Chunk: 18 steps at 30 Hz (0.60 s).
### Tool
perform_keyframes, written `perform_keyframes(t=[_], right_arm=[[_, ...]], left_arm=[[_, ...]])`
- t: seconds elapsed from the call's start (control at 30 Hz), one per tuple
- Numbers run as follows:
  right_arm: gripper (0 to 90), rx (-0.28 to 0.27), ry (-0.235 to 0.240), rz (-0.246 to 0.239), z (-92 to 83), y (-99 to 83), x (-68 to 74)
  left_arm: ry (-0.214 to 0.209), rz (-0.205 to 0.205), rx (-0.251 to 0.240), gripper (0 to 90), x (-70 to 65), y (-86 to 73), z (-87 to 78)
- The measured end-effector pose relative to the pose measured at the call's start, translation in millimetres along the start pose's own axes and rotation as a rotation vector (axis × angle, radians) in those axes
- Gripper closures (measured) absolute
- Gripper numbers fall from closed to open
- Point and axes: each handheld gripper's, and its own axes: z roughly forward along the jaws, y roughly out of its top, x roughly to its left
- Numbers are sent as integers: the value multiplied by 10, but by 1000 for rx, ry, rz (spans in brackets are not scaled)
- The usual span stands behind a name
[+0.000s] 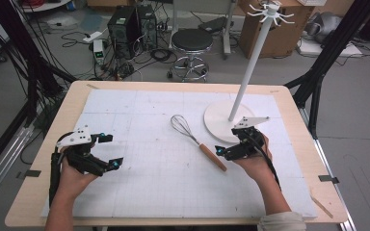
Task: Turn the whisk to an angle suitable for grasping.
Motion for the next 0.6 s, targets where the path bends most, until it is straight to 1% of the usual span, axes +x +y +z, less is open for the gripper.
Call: perform_keyframes(t=[0.03,0.07,0.1,0.17,0.2,0.23,0.27,0.3,0.37,0.43,0.47,0.5,0.57,0.6], right_arm=[[12,9,6,-8,38,26,8],[12,9,6,-8,38,26,8],[30,26,11,-19,109,68,26],[50,51,14,-34,169,102,46],[58,58,20,-34,200,114,56],[80,72,20,-34,228,122,61],[158,84,25,-41,254,127,59],[194,99,39,-38,274,130,60],[196,117,43,-41,323,136,65],[217,145,39,-56,383,145,85],[226,152,36,-56,401,149,95],[234,161,36,-68,431,154,101],[251,179,40,-68,475,160,114],[265,183,35,-72,493,162,116]], left_arm=[[1,0,-1,16,-6,1,4],[2,4,3,16,-7,2,4],[2,4,7,16,-7,1,4],[3,5,6,16,-6,3,2],[6,6,4,16,1,8,-5],[6,6,4,16,1,8,-5],[6,6,2,16,2,14,-11],[7,8,1,16,5,16,-14],[7,7,0,16,5,17,-13],[6,9,5,16,6,16,-3],[6,9,5,16,6,16,-3],[6,9,5,16,8,17,2],[6,9,6,16,11,17,3],[3,9,5,16,16,15,5]])
